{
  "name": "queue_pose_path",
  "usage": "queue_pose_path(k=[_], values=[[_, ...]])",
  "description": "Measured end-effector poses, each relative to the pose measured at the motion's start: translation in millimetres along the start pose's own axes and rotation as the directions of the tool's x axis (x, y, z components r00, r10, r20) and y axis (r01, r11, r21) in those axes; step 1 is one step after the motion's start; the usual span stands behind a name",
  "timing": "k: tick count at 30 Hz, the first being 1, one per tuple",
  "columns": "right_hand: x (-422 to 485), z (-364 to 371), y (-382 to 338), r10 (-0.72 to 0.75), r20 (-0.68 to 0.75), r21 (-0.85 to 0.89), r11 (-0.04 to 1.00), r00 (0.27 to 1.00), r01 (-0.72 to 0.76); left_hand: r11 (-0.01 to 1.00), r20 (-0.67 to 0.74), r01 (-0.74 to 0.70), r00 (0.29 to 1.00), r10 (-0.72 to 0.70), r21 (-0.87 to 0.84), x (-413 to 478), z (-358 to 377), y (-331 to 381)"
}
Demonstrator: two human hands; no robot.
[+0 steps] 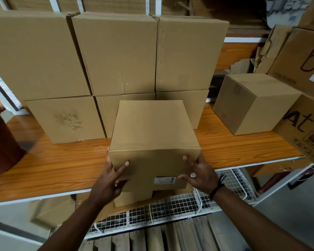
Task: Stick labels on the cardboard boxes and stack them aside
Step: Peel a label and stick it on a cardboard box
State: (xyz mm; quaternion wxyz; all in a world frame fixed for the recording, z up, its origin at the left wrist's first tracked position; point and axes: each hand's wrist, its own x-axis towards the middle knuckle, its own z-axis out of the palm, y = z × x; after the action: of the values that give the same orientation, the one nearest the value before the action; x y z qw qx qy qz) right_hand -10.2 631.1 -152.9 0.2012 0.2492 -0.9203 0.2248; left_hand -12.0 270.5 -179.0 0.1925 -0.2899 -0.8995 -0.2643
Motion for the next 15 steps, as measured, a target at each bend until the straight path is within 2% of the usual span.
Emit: queue_pose_path(k=[2,6,10,13,15], values=[[4,3,-1,0.019,-0.014,0.008,1.000,1.000,-0.019,1.000,0.007,0.028,1.000,-0.027,-0.014,2,1,3],[19,-6,-10,0.087,-0.048,0.061,0.995,0.995,-0.084,0.992,-0.065,0.045,0.996,-0.054,-0.122,18,-10,10],[35,-33,-16,0.095,-0.119,0.055,0.995,0.988,-0.089,0.981,-0.018,0.076,0.997,-0.080,-0.180,33,-36,17],[46,-60,-23,0.183,-0.168,0.116,0.979,0.969,-0.165,0.955,0.030,0.193,0.981,-0.191,-0.227,49,-59,25],[56,-77,-27,0.182,-0.211,0.108,0.981,0.961,-0.162,0.953,0.020,0.201,0.979,-0.202,-0.227,62,-73,32]])
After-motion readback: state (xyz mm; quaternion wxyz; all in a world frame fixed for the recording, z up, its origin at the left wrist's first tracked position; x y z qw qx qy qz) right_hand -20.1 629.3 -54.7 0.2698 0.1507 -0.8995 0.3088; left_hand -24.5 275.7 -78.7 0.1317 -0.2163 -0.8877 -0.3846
